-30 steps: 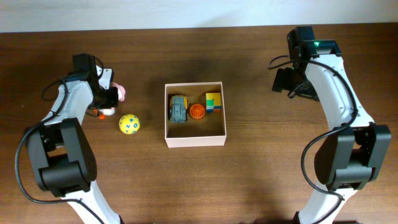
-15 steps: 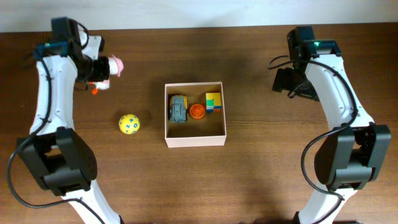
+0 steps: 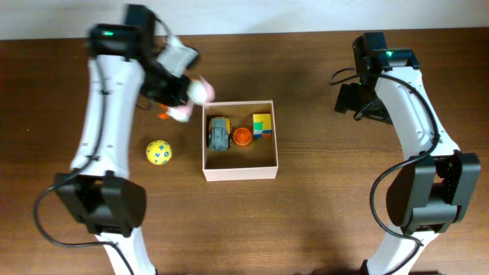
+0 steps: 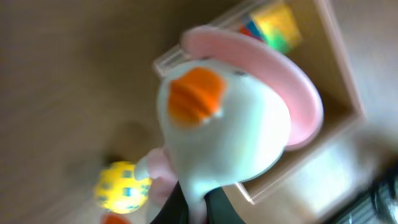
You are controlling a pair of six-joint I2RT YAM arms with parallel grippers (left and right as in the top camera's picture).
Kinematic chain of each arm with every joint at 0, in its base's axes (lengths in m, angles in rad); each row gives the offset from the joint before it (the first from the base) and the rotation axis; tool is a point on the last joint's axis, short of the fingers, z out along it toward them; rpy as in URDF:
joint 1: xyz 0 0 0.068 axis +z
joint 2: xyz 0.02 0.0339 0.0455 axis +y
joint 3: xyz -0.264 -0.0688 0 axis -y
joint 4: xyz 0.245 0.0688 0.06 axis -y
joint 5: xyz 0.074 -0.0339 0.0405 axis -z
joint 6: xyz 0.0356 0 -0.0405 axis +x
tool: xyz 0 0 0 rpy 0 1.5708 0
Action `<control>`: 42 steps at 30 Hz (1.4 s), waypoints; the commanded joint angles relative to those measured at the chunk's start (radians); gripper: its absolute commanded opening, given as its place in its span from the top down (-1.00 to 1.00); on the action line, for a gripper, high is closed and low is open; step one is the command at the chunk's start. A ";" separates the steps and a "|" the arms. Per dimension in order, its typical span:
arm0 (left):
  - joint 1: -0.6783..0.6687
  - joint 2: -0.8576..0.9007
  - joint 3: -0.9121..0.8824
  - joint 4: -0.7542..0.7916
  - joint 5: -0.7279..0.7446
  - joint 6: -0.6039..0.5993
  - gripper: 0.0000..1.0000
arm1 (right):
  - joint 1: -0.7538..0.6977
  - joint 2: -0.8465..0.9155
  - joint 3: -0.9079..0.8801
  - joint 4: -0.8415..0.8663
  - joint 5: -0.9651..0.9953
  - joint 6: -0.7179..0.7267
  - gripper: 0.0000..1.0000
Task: Pack container
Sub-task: 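Carry the duck right and lower it into the box front-left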
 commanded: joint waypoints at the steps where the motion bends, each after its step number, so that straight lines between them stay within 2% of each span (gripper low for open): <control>1: -0.103 0.000 0.021 -0.064 0.033 0.215 0.96 | 0.004 0.000 -0.004 0.000 -0.002 0.009 -0.98; 7: -0.214 0.000 0.014 -0.106 0.023 0.245 0.96 | 0.004 0.000 -0.004 -0.001 -0.002 0.009 -0.98; 16: -0.242 0.000 -0.084 -0.087 0.046 0.369 0.96 | 0.004 0.000 -0.004 -0.001 -0.002 0.009 -0.98; 28: -0.243 0.000 -0.319 0.117 0.138 0.371 0.96 | 0.004 0.000 -0.004 0.000 -0.002 0.009 -0.98; 42: -0.242 0.000 -0.484 0.188 0.127 0.372 0.96 | 0.004 0.000 -0.004 0.000 -0.002 0.009 -0.98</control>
